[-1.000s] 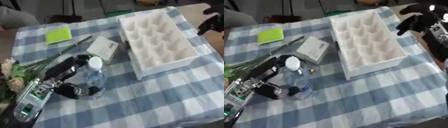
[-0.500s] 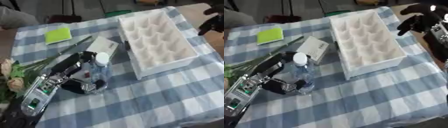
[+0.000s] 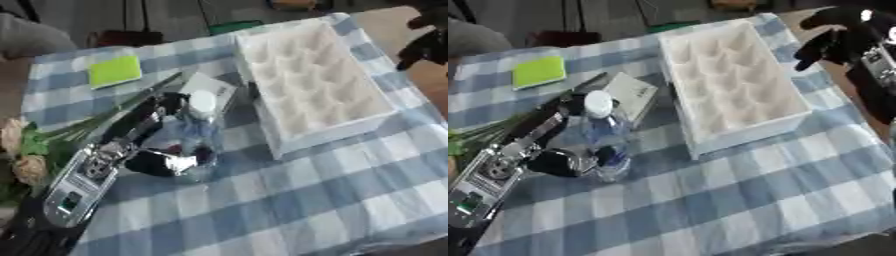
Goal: Pick up objects on the table and place them in the box.
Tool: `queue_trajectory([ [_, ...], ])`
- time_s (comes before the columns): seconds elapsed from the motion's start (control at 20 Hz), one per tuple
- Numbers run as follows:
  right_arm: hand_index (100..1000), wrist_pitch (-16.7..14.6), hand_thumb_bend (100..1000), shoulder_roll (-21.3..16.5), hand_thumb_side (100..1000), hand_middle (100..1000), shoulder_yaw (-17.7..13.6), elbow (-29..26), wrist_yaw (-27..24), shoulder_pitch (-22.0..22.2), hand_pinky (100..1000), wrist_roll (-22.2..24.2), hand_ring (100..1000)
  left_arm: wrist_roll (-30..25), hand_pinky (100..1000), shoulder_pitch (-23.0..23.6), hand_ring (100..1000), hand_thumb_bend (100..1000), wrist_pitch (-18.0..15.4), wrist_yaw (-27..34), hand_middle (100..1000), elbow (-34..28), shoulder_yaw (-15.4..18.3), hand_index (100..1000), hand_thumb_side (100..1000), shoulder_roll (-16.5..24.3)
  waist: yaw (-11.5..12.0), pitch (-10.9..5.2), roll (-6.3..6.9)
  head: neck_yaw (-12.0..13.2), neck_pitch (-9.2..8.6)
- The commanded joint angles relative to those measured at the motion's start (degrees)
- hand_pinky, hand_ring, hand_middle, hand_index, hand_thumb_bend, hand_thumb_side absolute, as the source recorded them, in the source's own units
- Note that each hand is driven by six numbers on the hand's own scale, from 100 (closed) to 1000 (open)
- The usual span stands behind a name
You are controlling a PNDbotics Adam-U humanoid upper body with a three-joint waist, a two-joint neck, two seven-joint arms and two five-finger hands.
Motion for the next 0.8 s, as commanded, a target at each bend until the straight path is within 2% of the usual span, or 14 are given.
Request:
queue_trajectory([
  [0.05, 810, -0.1, 100, -0.9, 678, 742, -0.3, -0.4, -0.5, -0.6, 563, -0.1, 625, 0.7, 481, -1.5, 593, 100, 2.5, 3.9, 563, -3.2, 1.9, 751, 413, 0.7, -0.1, -1.02, -0.17, 0.0, -0.41],
  [0.45, 811, 0.0, 100, -0.9, 676, 742, -0.3, -0.3, -0.6, -0.6, 563, -0.1, 625, 1.9, 486, -5.8, 594, 126, 10.2, 15.3, 561, -13.1, 6.2, 749, 334, 5.0, -0.6, -1.27, 0.16, -0.1, -0.41],
  [0.6, 811, 0.0, 100, -0.9, 677, 748, -0.1, -0.4, -0.7, -0.8, 564, 0.1, 626, 1.9, 482, -8.7, 593, 123, 11.6, 16.9, 564, -12.6, 5.9, 751, 349, 6.1, -1.6, -1.29, 0.24, 0.4, -0.51],
  [0.65, 810, 0.0, 100, -0.9, 678, 752, -0.1, -0.4, -0.7, -0.9, 564, 0.1, 627, 1.9, 474, -9.5, 589, 107, 11.6, 17.1, 565, -11.9, 5.6, 752, 379, 6.2, -1.8, -1.27, 0.26, 0.6, -0.54],
  [0.8, 810, 0.1, 100, -0.9, 675, 749, -0.3, -0.3, -0.5, -0.9, 563, -0.5, 624, 2.0, 467, -12.0, 588, 108, 11.8, 17.6, 569, -8.0, 4.5, 756, 411, 6.4, -3.4, -1.06, 0.48, 1.3, -0.80],
])
